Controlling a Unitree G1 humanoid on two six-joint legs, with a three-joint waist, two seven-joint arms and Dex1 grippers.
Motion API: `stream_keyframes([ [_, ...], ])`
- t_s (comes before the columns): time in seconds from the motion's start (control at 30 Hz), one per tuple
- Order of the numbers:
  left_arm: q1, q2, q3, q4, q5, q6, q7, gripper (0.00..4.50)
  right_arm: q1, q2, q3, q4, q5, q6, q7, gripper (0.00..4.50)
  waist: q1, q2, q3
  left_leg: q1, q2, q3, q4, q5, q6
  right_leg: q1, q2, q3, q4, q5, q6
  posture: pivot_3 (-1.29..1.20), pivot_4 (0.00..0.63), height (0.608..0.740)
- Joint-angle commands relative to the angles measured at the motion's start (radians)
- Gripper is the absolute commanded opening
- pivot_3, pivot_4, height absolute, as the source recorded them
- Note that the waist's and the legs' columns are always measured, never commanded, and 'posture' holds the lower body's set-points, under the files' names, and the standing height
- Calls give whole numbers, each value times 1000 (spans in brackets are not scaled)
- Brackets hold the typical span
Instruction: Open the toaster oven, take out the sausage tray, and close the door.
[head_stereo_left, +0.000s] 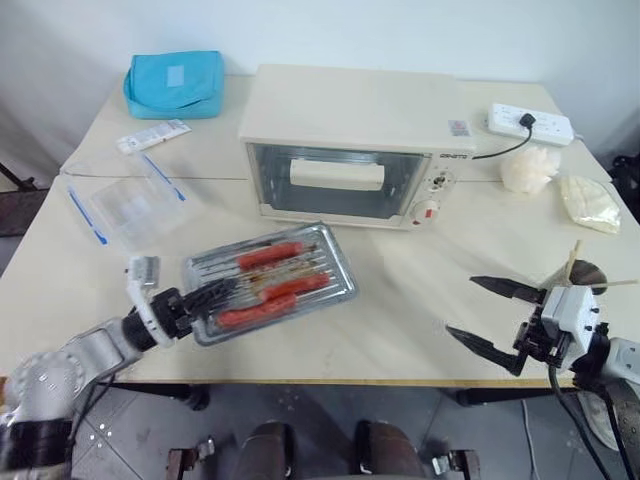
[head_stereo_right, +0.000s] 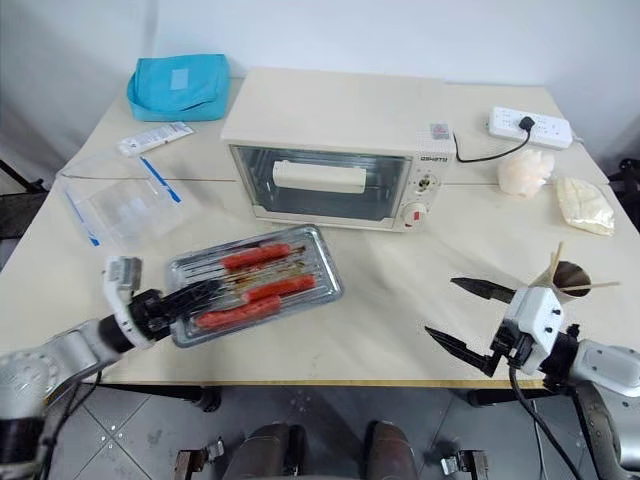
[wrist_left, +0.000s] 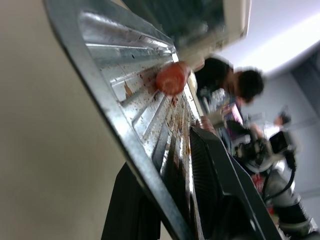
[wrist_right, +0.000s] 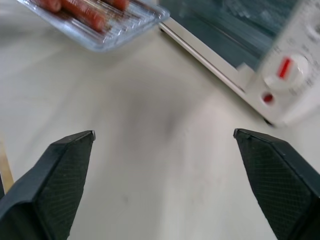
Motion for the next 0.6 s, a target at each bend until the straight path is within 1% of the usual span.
stream_keyframes([
  [0.03,-146,-32,-130,100,150,-1,-148,545,71,5,-80,-102,41,19,-30,4468,6,0,0,0,0,0,0,0,0,0,0,0,3,0,0,0,150,740],
  [0.13,-247,-71,-217,188,268,-18,-229,545,133,10,-108,-143,45,23,-36,4468,11,0,0,0,-1,0,0,0,0,0,0,0,3,0,0,0,150,740],
  [0.23,-331,-124,-263,267,353,-33,-285,545,176,20,-130,-180,54,31,-53,4468,9,0,0,-1,-2,0,0,0,0,0,0,0,1,0,1,0,150,740],
  [0.4,-418,-198,-308,366,471,-41,-320,545,231,28,-150,-238,73,53,-70,4468,6,0,0,-1,-2,0,1,0,1,0,0,-1,2,0,1,0,150,740],
  [0.53,-454,-257,-325,375,518,-28,-349,545,263,31,-149,-261,77,65,-79,4468,8,0,0,-1,-2,0,2,0,1,0,0,-1,3,0,1,0,150,740],
  [0.6,-458,-277,-307,366,525,-9,-330,1283,267,29,-142,-267,77,71,-80,4500,8,0,0,-1,-2,0,2,1,1,0,-1,-1,3,0,1,0,150,740],
])
